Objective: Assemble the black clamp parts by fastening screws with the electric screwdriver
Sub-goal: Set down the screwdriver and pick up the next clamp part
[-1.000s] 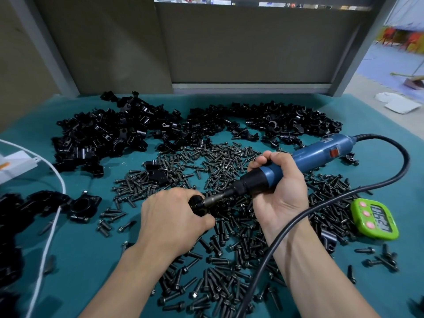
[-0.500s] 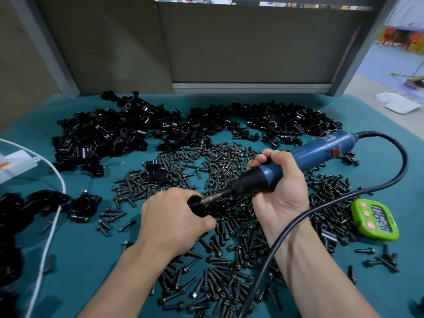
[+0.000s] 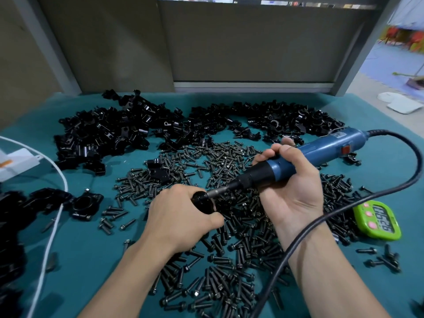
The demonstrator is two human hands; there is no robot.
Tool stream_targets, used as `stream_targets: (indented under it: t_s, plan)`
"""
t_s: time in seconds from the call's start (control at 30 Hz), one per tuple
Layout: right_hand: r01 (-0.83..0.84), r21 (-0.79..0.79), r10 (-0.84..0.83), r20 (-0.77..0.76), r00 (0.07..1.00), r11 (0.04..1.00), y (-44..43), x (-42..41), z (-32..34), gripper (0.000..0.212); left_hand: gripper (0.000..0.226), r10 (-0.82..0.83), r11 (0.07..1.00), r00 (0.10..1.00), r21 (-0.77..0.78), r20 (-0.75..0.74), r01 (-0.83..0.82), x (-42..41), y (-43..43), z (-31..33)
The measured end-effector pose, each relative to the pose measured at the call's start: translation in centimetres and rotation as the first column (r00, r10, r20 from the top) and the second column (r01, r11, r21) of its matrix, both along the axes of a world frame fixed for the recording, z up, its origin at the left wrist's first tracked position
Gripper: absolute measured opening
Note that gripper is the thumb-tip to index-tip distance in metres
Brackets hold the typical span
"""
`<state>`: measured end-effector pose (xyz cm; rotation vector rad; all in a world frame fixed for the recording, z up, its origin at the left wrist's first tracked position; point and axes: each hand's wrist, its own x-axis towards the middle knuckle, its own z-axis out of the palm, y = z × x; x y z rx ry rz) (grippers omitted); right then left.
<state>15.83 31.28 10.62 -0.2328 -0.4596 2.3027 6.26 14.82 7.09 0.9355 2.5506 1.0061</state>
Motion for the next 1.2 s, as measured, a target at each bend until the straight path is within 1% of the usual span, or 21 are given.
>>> stream_targets:
  t_s: [0.07, 0.13, 0.23, 0.3, 0.4, 0.47, 0.5, 0.53, 0.6, 0.67, 0.77, 0.83, 0.9, 0.97, 1.0, 1.03, 1.07, 1.1, 1.13, 1.17, 1.2]
  plan:
    - [0.002, -0.012, -0.001, 0.002, 1.0, 1.0, 0.7, 0.5, 0.3, 0.035, 0.029, -0.035, 0.994, 0.98, 0.108, 0.196, 0.014, -0.6, -0.4, 0.4]
    - [0.035, -0.033, -0.033, 0.044, 0.998, 0.999, 1.5, 1.0, 0.7, 0.036, 0.031, -0.013, 0.971, 0.954, 0.231, 0.298, -0.059, -1.3, -1.0, 0.5]
    - [0.04, -0.043, -0.033, 0.158, 0.987, 0.998, 2.2, 1.6, 0.9, 0.039, 0.04, 0.159, 0.914, 0.956, 0.329, 0.248, -0.237, -1.6, -1.2, 0.3]
    - [0.001, -0.003, 0.0, 0.234, 0.972, 1.0, 2.1, 1.6, 0.8, 0.033, 0.051, 0.235, 0.896, 0.952, 0.337, 0.194, -0.29, -1.4, -1.0, 0.2]
    - [-0.041, 0.178, -0.043, 0.445, 0.895, 0.983, 1.8, 1.0, 0.6, 0.025, 0.056, 0.275, 0.898, 0.951, 0.315, 0.144, -0.307, -1.1, -0.9, 0.2]
    - [-0.076, 0.386, -0.173, 0.571, 0.803, 0.919, 1.7, 0.7, 0.5, 0.025, 0.05, 0.292, 0.894, 0.947, 0.314, 0.134, -0.32, -1.1, -0.9, 0.3]
    - [-0.116, 0.503, -0.266, 0.622, 0.736, 0.856, 1.6, 0.7, 0.3, 0.028, 0.048, 0.304, 0.886, 0.943, 0.323, 0.136, -0.332, -1.2, -1.0, 0.4]
    - [-0.171, 0.606, -0.381, 0.668, 0.639, 0.777, 1.5, 0.8, 0.1, 0.034, 0.047, 0.317, 0.875, 0.937, 0.335, 0.148, -0.349, -1.3, -1.0, 0.6]
    - [-0.305, 0.731, -0.633, 0.682, 0.368, 0.61, 1.3, 0.9, -0.3, 0.048, 0.047, 0.302, 0.842, 0.924, 0.388, 0.235, -0.374, -1.4, -1.1, 0.8]
    - [-0.458, 0.733, -0.754, 0.631, 0.182, 0.503, 0.9, 0.9, -0.8, 0.068, 0.046, 0.181, 0.778, 0.893, 0.495, 0.412, -0.386, -1.3, -1.1, 0.8]
    - [-0.666, 0.606, -0.812, 0.584, 0.0, 0.436, 0.3, 0.6, -1.3, 0.093, 0.061, -0.135, 0.694, 0.783, 0.622, 0.607, -0.362, -1.2, -1.2, 1.0]
    - [-0.714, 0.564, -0.847, 0.527, -0.074, 0.414, 0.0, 0.3, -1.4, 0.09, 0.07, -0.275, 0.662, 0.73, 0.674, 0.626, -0.329, -1.2, -1.2, 1.1]
    - [-0.718, 0.569, -0.867, 0.489, -0.097, 0.401, -0.6, -0.1, -1.2, 0.077, 0.071, -0.269, 0.657, 0.744, 0.681, 0.612, -0.322, -1.1, -1.2, 1.0]
    - [-0.691, 0.642, -0.915, 0.397, -0.069, 0.331, -1.2, -0.3, -1.0, 0.06, 0.063, -0.228, 0.675, 0.764, 0.664, 0.603, -0.322, -0.8, -1.0, 0.8]
    - [-0.646, 0.716, -0.936, 0.352, 0.004, 0.267, -1.4, -0.2, -0.8, 0.049, 0.054, -0.216, 0.683, 0.77, 0.656, 0.6, -0.32, -0.7, -0.9, 0.8]
    - [-0.562, 0.8, -0.932, 0.337, 0.134, 0.208, -1.7, 0.0, -0.6, 0.037, 0.046, -0.206, 0.702, 0.79, 0.65, 0.578, -0.292, -0.6, -0.8, 0.8]
    - [-0.446, 0.873, -0.882, 0.356, 0.308, 0.197, -2.1, 0.1, -0.3, 0.026, 0.037, -0.202, 0.731, 0.824, 0.642, 0.529, -0.232, -0.5, -0.7, 0.8]
    - [-0.356, 0.897, -0.772, 0.415, 0.481, 0.261, -2.5, 0.1, -0.1, 0.019, 0.028, -0.206, 0.753, 0.859, 0.637, 0.47, -0.168, -0.6, -0.5, 0.8]
    - [-0.331, 0.87, -0.604, 0.492, 0.627, 0.365, -3.1, -0.1, 0.1, 0.017, 0.021, -0.203, 0.76, 0.881, 0.636, 0.427, -0.133, -0.6, -0.3, 0.8]
    - [-0.352, 0.807, -0.407, 0.556, 0.725, 0.474, -3.7, -0.3, 0.2, 0.017, 0.024, -0.176, 0.761, 0.902, 0.636, 0.395, -0.13, -0.6, -0.2, 0.8]
    - [-0.397, 0.733, -0.244, 0.597, 0.764, 0.552, -4.3, -0.5, 0.0, 0.017, 0.031, -0.12, 0.761, 0.921, 0.63, 0.37, -0.154, -0.7, -0.1, 0.6]
